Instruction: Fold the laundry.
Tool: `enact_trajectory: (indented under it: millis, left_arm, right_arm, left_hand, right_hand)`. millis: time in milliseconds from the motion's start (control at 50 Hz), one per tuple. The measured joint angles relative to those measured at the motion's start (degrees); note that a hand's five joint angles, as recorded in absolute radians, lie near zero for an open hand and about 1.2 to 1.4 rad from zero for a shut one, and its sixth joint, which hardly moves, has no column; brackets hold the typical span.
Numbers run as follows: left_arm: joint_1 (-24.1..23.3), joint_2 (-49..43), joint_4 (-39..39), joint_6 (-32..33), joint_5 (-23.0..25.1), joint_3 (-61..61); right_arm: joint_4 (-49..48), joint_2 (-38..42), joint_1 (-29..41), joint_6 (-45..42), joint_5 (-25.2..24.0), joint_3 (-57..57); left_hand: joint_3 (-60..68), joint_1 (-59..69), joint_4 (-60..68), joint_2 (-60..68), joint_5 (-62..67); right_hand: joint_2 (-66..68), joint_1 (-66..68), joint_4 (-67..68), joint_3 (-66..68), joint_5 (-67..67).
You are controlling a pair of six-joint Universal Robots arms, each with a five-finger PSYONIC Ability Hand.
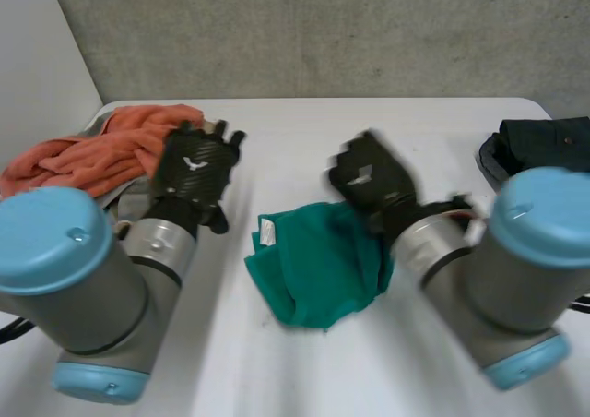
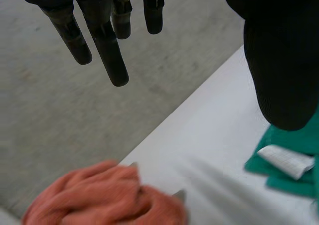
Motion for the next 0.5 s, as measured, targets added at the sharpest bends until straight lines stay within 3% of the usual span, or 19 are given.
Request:
enact_trajectory:
  millis: [80, 180, 240, 280, 300, 380, 500]
  left_arm:
    - [3.19, 3.22, 0.07, -0.39, -0.12, -2.98]
    - [5.33, 5.15, 0.09, -0.63, 0.21, -5.22]
    - [5.66, 5.42, 0.16, -0.67, 0.41, -5.69]
    - [5.61, 5.38, 0.32, -0.7, 0.55, -5.58]
    - [5.55, 5.34, 0.41, -0.71, 0.58, -5.43]
    - [4.43, 4.8, 0.97, -0.99, 0.69, -3.63]
    - [-0.15, 2.34, 1.82, -3.66, 0.57, 1.66]
  right_arm:
    - [0.19, 4.8, 6.71, -6.5, -6.21, -1.0]
    - [0.91, 9.84, 9.44, -9.55, -12.15, -0.02]
    - [1.4, 11.24, 9.5, -9.33, -13.14, 0.58]
    - [1.67, 11.27, 9.24, -8.0, -12.99, 0.95]
    - [1.74, 10.92, 9.03, -7.12, -12.8, 1.07]
    - [1.69, 7.06, 7.07, 0.29, -11.83, 1.71]
    - [2.24, -0.46, 1.38, 22.07, -9.76, 1.78]
  left_hand:
    - [0.0, 0.0, 0.0, 0.0, 0.0]
    - [0.0, 0.0, 0.0, 0.0, 0.0]
    - [0.0, 0.0, 0.0, 0.0, 0.0]
    - [0.0, 0.0, 0.0, 0.0, 0.0]
    - [0.0, 0.0, 0.0, 0.0, 0.0]
    - [0.0, 0.0, 0.0, 0.0, 0.0]
    - [0.0, 0.0, 0.0, 0.0, 0.0]
  right_hand:
    - [0.0, 0.0, 0.0, 0.0, 0.15]
    - [0.0, 0.0, -0.03, -0.01, 0.17]
    - [-20.95, -18.7, -20.62, -20.52, -20.54]
    - [-44.17, -41.01, -43.77, -43.39, -44.15]
    - [-49.4, -46.05, -48.96, -48.39, -48.64]
    - [-55.14, -50.34, -56.54, -55.92, -55.01]
    - [-55.14, -50.34, -56.79, -56.08, -55.01]
